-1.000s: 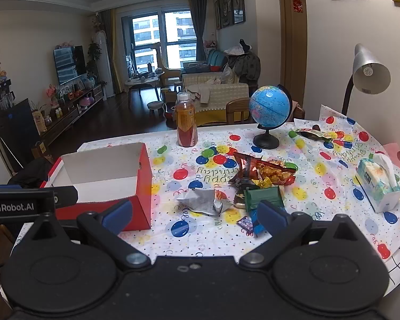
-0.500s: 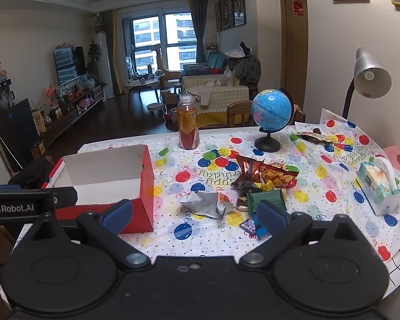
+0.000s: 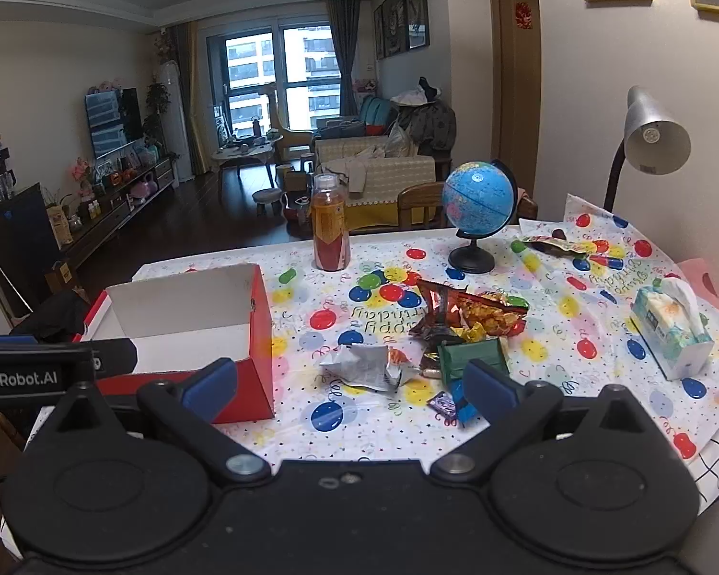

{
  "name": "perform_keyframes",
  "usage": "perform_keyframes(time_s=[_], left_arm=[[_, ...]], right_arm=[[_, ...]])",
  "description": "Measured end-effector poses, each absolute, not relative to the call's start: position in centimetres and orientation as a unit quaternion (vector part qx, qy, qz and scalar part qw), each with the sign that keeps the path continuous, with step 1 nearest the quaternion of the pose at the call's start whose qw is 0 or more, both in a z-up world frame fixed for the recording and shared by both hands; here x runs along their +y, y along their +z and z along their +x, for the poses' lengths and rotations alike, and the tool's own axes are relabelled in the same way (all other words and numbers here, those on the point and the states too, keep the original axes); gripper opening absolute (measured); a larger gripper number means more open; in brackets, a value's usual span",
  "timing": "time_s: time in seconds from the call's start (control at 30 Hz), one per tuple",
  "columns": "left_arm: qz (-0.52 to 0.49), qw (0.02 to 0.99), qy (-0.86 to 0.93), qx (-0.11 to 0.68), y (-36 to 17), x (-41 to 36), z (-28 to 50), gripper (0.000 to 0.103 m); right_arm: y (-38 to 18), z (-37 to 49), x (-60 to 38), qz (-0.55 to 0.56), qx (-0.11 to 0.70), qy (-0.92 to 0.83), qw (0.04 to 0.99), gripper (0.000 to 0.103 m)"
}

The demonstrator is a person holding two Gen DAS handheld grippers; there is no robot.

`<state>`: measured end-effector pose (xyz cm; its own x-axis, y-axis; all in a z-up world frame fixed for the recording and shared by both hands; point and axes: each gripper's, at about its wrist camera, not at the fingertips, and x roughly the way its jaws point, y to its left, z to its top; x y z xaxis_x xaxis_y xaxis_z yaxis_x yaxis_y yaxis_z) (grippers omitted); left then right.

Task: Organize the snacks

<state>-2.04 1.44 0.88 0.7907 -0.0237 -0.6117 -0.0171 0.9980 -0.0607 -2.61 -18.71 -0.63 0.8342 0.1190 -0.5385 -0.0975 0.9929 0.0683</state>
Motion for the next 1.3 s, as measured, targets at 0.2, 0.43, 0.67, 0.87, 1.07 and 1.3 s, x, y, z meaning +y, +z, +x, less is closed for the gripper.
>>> perform_keyframes(time_s=[0.2,0.43,0.67,0.87,1.07,1.3], left_arm=[[-0.029,0.946,-0.018,0.324,0.5,1.1,-1.8,0.102],[-0.025,0.944,-0.04,0.326,-0.1,-0.7,-0.2,0.102],[-0.01,0.942,-0.039,0.333,-0.9,-3.9,3.5,0.102],[-0.021,0.926,-0.016,0.377,-2.8,-6.6,8.7,0.102],[-0.067,0.891,0.017,0.448,-5.7,-8.2,15.1,0.101],[-0.114,0.855,0.059,0.502,-8.5,-9.8,21.0,0.101]], right_arm=[[-0.7,-3.1,-18.6,0.016,0.28,0.044,0.959,0.1],[-1.1,-2.3,-20.1,0.012,0.282,0.031,0.959,0.1],[-2.4,1.4,-23.8,0.016,0.292,0.028,0.956,0.096],[-5.0,5.6,-27.7,0.005,0.32,0.047,0.946,0.091],[-8.8,9.6,-31.0,0.005,0.364,0.049,0.93,0.089],[-12.8,13.8,-33.3,0.008,0.406,0.051,0.912,0.088]])
